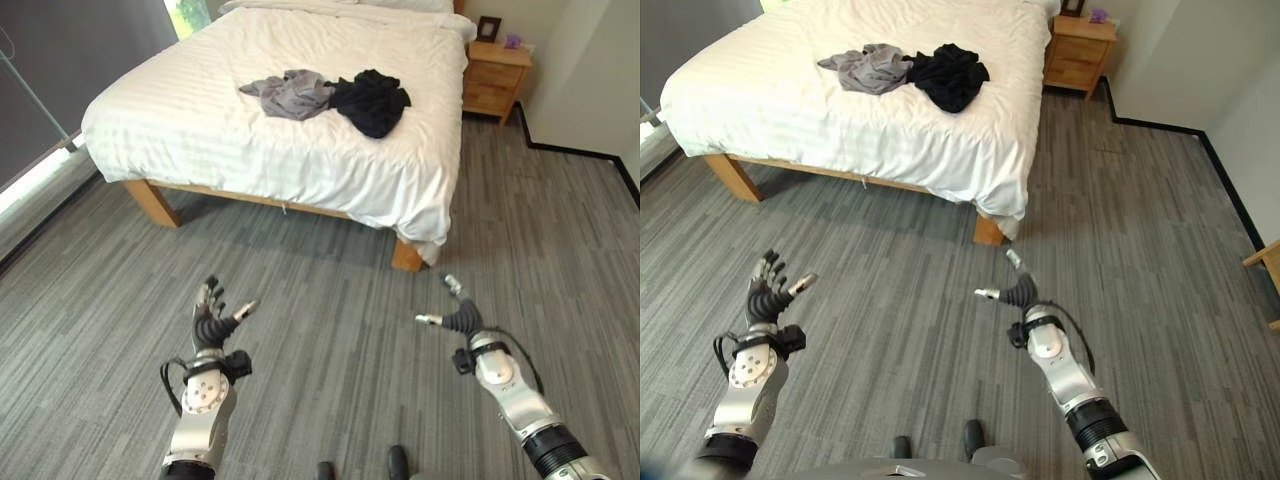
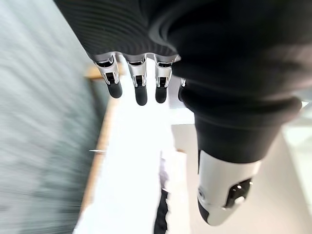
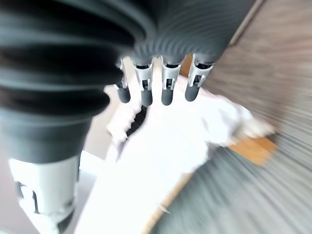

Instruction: Pick up bed clothes into laundry basket.

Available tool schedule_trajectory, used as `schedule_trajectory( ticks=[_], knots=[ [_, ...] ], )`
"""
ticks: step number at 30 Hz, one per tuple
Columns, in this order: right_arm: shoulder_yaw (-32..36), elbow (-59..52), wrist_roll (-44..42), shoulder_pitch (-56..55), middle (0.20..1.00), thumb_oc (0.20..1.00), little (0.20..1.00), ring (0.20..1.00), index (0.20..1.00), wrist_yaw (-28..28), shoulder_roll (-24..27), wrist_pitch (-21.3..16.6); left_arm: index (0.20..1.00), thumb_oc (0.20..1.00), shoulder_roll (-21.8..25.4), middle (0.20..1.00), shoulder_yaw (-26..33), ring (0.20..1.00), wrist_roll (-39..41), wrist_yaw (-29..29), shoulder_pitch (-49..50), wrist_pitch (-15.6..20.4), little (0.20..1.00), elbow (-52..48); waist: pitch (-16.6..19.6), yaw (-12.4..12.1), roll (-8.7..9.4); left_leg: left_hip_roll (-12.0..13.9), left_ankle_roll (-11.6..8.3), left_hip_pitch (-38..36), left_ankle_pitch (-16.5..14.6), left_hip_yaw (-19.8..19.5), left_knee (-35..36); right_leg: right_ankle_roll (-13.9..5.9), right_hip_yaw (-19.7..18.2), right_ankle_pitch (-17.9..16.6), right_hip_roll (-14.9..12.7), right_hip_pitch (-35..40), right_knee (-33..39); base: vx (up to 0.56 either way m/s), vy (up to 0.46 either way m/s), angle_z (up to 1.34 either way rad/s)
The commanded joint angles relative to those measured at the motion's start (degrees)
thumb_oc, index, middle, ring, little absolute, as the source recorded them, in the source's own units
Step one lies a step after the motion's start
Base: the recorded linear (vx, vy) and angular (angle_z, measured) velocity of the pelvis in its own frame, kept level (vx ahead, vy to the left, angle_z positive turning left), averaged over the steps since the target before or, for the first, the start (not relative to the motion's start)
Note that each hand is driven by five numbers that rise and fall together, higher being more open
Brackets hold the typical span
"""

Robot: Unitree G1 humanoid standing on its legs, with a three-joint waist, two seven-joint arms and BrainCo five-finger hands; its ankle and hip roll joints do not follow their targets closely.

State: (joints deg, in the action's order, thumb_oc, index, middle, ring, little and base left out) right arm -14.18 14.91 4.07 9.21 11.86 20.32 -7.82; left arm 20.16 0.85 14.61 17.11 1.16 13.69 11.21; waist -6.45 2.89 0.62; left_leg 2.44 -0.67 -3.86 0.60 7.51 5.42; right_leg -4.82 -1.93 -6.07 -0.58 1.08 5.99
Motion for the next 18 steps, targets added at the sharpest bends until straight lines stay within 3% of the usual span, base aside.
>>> schedule_trajectory(
  ticks=[1,7,11,12,13,14,15,17,18],
  knots=[
    [0.6,-2.6,-2.4,0.2,1.0,1.0,1.0,1.0,1.0,0.4,-0.3,-3.2,1.0,1.0,2.2,1.0,-0.3,1.0,-3.2,-0.9,-0.9,2.4,1.0,-1.2,3.4,1.2,1.29,-0.1,-1.72,2.4,0.6,2.0,-0.4,-1.47,-2.0,5.6,-2.3,0.5,-1.0,0.01,0.0,-0.05],
    [-0.6,-3.3,-3.2,-1.5,1.0,1.0,1.0,1.0,1.0,0.1,-1.8,-3.2,1.0,1.0,1.0,1.0,-3.3,1.0,-4.9,-1.2,-1.6,1.4,1.0,-2.7,3.2,1.6,1.42,-0.4,-1.48,2.5,0.3,0.8,-0.4,-1.06,-2.6,6.1,-1.9,0.6,-1.0,0.02,-0.008,0.01],
    [-1.3,-3.5,-1.9,-1.8,1.0,1.0,1.0,1.0,1.0,0.3,-1.1,-2.8,1.0,1.0,1.4,1.0,-3.6,1.0,-3.6,-1.2,-0.8,1.1,1.0,-3.3,1.1,1.3,2.23,-1.4,-1.12,4.6,0.3,-0.8,-3.4,-0.56,-2.9,6.1,-1.9,0.3,-1.1,-0.05,-0.045,0.05],
    [-1.5,-4.5,-1.4,-1.9,1.0,1.0,1.0,1.0,1.0,0.8,-0.4,-2.7,1.0,1.0,1.6,1.0,-4.1,1.0,-3.0,-1.5,-1.2,0.8,1.0,-3.2,-2.0,0.5,3.89,-1.9,-2.68,10.9,-1.1,-1.2,-13.7,0.33,-2.3,6.3,-2.9,0.0,-1.7,-0.15,-0.102,0.33],
    [-1.2,-5.0,-1.5,-1.9,1.0,1.0,1.0,1.0,1.0,1.0,0.0,-2.9,1.0,1.0,1.7,1.0,-4.3,1.0,-2.3,-1.7,-1.3,1.0,1.0,-3.9,-3.4,-0.2,4.43,-1.7,-4.55,16.0,0.8,-2.1,-21.6,0.93,-1.4,6.4,-3.2,0.1,-1.7,-0.15,-0.103,0.56],
    [-1.1,-4.9,-1.5,-1.8,1.0,1.0,1.0,1.0,1.0,1.0,-0.1,-2.9,1.0,1.0,1.8,1.0,-4.3,1.0,-2.2,-1.8,-1.4,0.9,1.0,-3.9,-3.4,-0.1,4.26,-1.5,-4.67,16.9,0.4,-2.4,-22.8,1.0,-1.1,6.4,-3.0,-0.1,-1.7,-0.04,-0.075,0.69],
    [-0.5,-4.2,-1.7,-1.2,1.0,1.0,1.0,1.0,1.0,2.0,0.8,-2.8,1.0,1.0,1.5,1.0,-4.4,1.0,-1.3,-1.3,-1.6,1.3,1.0,-3.9,-5.0,-1.5,4.67,-1.4,-8.42,22.9,6.2,-4.2,-31.6,1.72,0.1,7.2,-3.0,0.9,-1.2,0.06,-0.031,0.5],
    [-0.3,-3.6,-1.8,-0.9,1.0,1.0,1.0,1.0,1.0,2.6,0.9,-2.7,1.0,1.0,1.3,1.0,-4.5,1.0,-0.9,-1.2,-1.9,1.5,1.0,-3.7,-4.8,-1.7,4.58,-1.2,-8.08,25.1,5.7,-4.6,-31.9,1.79,0.7,7.7,-2.7,1.3,-1.1,0.16,0.005,0.39],
    [0.3,-3.1,-2.0,-1.0,1.0,1.0,1.0,1.0,1.0,3.0,1.1,-2.1,1.0,1.0,1.2,1.0,-4.1,1.0,-0.4,-1.5,-1.7,1.2,1.0,-3.2,-4.2,-2.4,4.79,-1.0,-5.89,26.9,3.4,-3.3,-27.2,1.51,1.1,8.9,-2.5,2.1,-1.0,0.3,0.078,0.32]
  ],
)
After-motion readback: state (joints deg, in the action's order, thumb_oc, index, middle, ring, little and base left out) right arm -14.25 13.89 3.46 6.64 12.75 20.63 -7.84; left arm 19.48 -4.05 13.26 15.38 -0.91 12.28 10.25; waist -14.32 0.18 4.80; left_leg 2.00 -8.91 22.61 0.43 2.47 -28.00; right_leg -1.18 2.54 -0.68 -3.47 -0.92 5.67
